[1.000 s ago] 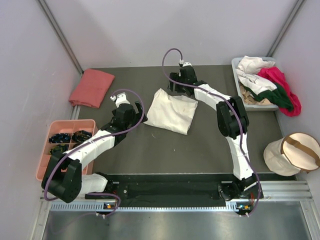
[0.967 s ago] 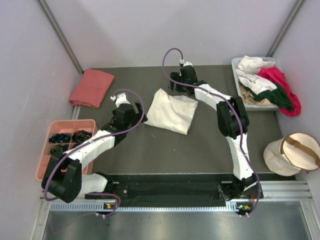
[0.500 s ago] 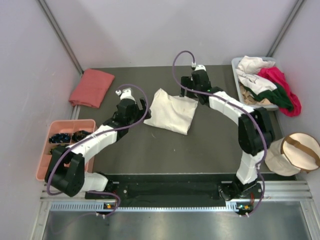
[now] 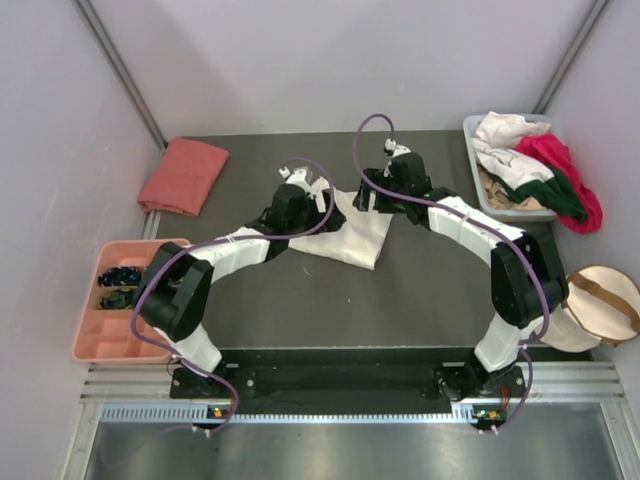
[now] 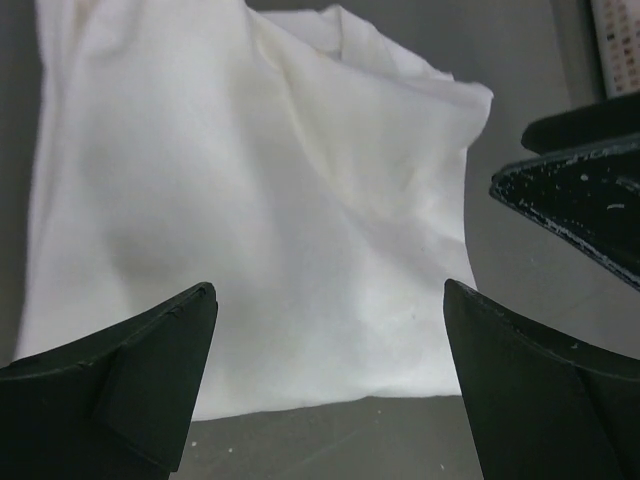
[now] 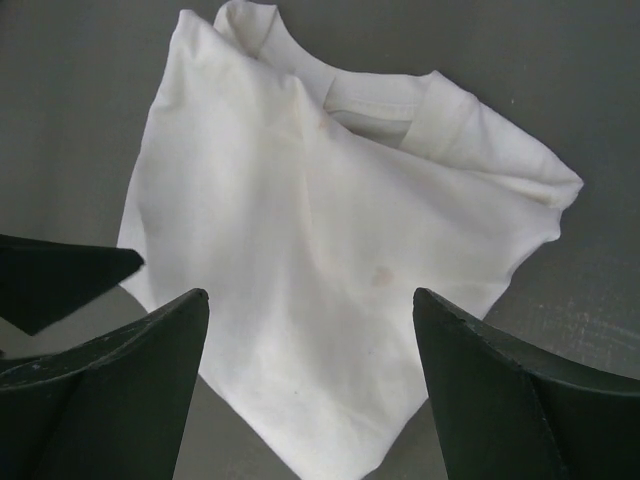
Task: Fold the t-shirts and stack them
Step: Smooth out wrinkles on the folded tshirt
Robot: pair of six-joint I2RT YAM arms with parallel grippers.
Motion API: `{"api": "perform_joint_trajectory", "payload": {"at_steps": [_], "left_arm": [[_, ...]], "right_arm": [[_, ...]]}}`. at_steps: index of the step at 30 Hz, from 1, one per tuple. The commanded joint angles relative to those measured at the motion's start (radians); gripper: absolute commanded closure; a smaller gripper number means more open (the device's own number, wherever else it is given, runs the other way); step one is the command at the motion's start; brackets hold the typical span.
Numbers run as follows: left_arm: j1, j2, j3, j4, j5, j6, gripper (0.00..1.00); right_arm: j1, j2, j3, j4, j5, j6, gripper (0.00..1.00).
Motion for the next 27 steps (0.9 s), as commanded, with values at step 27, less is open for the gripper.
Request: {"api": "perform_joint_trajectory", "payload": {"at_steps": [27], "left_arm": [[-0.016,0.115,-0.162,0.149,-0.005,-0.053,0.01]], "right_arm": [[-0.034,0.266,0.108,0.043,0.027,0.038,0.17]]}}
